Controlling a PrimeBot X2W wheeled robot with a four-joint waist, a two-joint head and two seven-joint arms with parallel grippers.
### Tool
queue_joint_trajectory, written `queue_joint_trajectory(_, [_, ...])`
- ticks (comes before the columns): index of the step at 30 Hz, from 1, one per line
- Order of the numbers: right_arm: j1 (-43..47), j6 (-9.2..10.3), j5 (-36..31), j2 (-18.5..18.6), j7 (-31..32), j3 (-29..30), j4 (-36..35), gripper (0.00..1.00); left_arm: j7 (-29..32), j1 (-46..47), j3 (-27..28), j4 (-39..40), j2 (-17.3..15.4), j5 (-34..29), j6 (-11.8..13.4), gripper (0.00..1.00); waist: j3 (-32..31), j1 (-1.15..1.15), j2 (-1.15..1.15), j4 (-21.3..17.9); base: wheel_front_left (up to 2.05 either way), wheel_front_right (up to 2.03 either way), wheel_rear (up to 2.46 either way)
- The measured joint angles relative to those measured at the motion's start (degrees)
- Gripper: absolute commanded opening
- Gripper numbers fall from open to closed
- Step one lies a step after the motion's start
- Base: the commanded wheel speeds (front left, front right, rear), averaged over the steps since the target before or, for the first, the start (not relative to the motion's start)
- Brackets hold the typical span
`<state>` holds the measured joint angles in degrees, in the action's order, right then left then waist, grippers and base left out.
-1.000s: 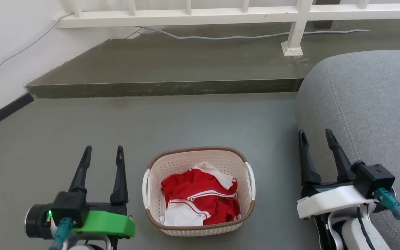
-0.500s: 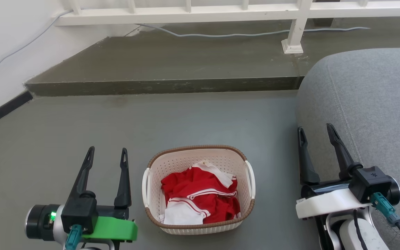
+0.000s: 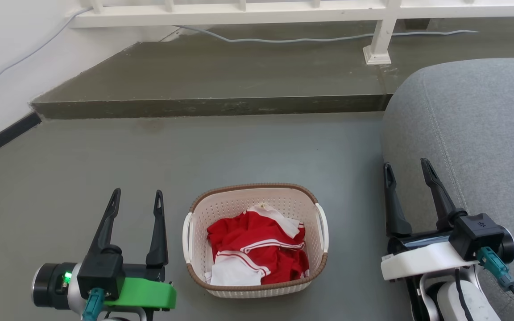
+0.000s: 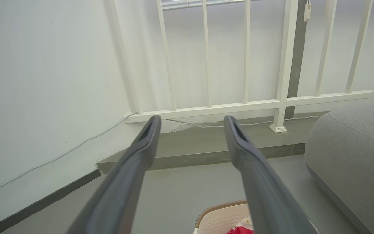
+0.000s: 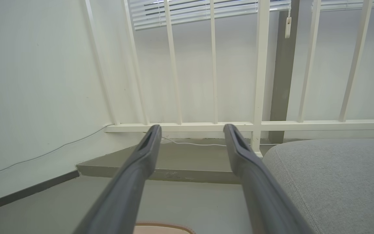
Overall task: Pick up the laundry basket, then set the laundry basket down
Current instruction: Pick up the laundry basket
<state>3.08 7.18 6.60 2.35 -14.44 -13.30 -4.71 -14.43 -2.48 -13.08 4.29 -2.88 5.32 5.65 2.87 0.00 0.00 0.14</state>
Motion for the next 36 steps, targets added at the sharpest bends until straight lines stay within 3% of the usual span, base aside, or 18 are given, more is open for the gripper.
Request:
queue_joint_trajectory(19, [-3.4, 0.0, -0.4, 0.0, -0.1, 0.6, 1.2, 1.0, 0.0, 4.0, 0.4, -0.3, 0.1, 1.1, 0.0, 1.0, 7.5, 0.0, 0.0, -0.1, 0.0, 0.0, 0.0])
queue_joint_trajectory(36, [-16.6, 0.0, 0.6, 0.3, -0.1, 1.3, 12.5, 1.0, 0.0, 16.2, 0.1, -13.7, 0.4, 1.2, -2.6, 1.0, 20.6, 0.0, 0.0, 0.5, 0.0, 0.0, 0.0])
